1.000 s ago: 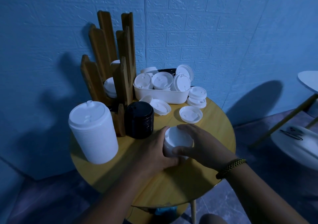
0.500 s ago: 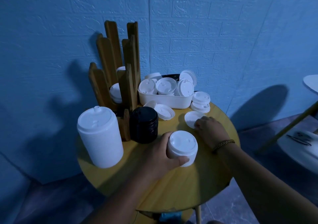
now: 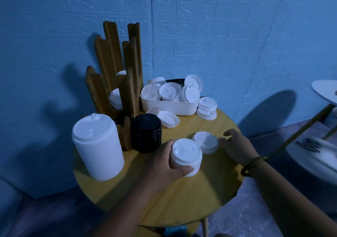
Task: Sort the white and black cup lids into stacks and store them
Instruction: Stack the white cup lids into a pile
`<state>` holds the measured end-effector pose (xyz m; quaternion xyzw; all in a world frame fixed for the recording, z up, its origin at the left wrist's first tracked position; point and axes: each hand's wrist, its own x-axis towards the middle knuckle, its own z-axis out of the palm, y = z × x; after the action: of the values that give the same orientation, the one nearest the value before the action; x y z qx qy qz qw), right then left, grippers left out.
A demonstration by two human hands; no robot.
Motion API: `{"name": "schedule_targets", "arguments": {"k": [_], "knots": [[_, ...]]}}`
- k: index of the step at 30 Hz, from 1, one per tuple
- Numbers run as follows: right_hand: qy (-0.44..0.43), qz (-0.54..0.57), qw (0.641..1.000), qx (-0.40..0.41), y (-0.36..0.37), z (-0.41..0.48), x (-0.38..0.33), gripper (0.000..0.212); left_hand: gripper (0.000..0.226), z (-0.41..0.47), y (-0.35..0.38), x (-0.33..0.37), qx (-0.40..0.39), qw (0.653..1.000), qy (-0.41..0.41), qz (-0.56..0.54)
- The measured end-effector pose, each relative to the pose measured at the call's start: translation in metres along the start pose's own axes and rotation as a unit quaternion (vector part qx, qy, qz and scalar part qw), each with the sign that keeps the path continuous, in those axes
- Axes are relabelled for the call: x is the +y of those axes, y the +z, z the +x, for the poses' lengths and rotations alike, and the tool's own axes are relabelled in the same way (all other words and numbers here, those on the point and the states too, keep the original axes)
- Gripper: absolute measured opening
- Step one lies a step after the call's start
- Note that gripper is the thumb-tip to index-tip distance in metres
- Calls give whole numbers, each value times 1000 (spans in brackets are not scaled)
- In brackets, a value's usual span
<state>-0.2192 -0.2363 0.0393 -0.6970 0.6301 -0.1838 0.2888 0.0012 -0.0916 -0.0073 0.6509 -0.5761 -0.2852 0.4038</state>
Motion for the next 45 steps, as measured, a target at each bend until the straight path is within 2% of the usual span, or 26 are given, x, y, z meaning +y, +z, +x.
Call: {"name": "schedule_targets", "arguments": {"k": [2,4,8,10,12,14,16,19,21,23,26,27,29,31,34,37,40,43,45], "knots": [[-48,-98,994,6,-1,1,2,40,86,0,0,-1,-2,1000,1,7],[-108,-118,987,3,-2,3,2,45,85,0,0,-1,-4,1000,2,11],[-227,-141,954,-133,-1,-1,-10,70,87,1,1,-2,5,1000,-2,15],[-231,-167,943,-170,3,-5,-15,69,88,1,1,-4,11,1000,-1,17],[-218,-172,949,-147,5,-5,-15,73,87,1,1,-4,11,1000,1,18],[-201,-205,953,-101,5,-6,-13,92,88,1,2,-4,12,1000,3,14],[-196,-237,947,-92,5,-7,-8,107,88,2,2,-3,15,1000,0,7],[-205,-174,951,-151,7,-4,-1,98,86,2,1,-2,19,1000,3,6],[-221,-151,950,-161,10,0,3,89,86,2,1,-2,18,1000,4,6],[-216,-128,960,-124,11,1,6,84,88,1,1,-2,14,1000,0,3],[-233,-21,972,-10,4,-10,1,77,94,1,1,0,17,1000,-10,3],[-247,25,969,0,2,-15,-3,77,95,1,1,0,16,1000,-15,4],[-273,75,958,-50,3,-31,-17,76,94,1,0,1,12,1000,-21,4],[-303,20,946,-110,13,-42,-30,78,90,0,0,2,12,1000,-24,2],[-322,-42,938,-124,26,-45,-39,80,99,-1,-1,7,9,1000,-26,2],[-323,-51,938,-117,28,-44,-41,80,111,-2,-3,9,6,999,-32,5],[-330,-53,931,-147,25,-43,-38,74,108,-2,-3,11,-5,999,-28,14],[-331,-21,927,-175,22,-43,-37,56,111,-3,-3,12,-9,999,-33,6],[-324,-12,930,-173,20,-44,-40,55,110,-4,-3,12,-12,999,-38,1]]}}
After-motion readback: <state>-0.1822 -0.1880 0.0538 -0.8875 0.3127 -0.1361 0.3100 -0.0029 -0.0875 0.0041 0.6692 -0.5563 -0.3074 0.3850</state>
